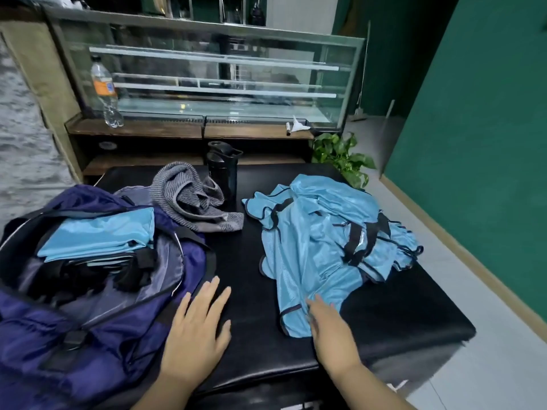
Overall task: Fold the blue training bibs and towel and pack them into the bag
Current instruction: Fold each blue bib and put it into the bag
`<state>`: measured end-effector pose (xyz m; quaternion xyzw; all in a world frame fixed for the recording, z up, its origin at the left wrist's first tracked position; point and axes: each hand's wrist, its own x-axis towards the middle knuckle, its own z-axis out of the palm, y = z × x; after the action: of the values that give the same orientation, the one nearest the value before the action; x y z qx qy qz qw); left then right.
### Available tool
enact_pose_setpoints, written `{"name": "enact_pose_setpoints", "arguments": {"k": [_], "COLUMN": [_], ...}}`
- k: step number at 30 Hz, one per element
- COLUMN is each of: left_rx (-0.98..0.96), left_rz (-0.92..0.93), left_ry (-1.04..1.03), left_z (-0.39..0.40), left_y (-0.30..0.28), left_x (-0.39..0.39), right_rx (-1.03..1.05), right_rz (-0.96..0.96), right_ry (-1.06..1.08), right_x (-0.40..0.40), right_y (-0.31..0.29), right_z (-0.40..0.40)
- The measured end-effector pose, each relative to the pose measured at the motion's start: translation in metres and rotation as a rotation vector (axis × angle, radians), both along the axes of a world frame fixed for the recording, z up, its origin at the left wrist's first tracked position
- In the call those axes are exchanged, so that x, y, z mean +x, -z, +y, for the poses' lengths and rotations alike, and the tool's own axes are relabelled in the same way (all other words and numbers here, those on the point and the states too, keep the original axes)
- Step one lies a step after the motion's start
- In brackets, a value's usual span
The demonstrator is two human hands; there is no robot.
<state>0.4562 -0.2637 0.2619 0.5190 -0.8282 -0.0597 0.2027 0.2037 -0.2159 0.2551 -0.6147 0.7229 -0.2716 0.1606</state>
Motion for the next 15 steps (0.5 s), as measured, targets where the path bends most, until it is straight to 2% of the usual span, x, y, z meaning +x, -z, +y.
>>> {"name": "enact_pose_setpoints", "arguments": {"k": [4,8,15], "left_rx": [0.169,0.24,0.27], "left_rz": [0.05,0.066,0.608], "left_ry": [0.14,0.11,-0.033], "left_z": [0.033,0.054,0.051], "left_y": [0.006,-0.001,-0.054], "left_x": [-0.029,-0.066,-0.077], "right_rx": [0.032,0.017,-0.236], "right_rz": [-0.041,-0.197,-0.381], "right_ry": [-0.046,-0.066,-0.055], "right_x": [0.013,0.022,0.037], "right_y": [-0.008,-0.031,-0.074], "right_z": [0.017,0.024,0.049]}}
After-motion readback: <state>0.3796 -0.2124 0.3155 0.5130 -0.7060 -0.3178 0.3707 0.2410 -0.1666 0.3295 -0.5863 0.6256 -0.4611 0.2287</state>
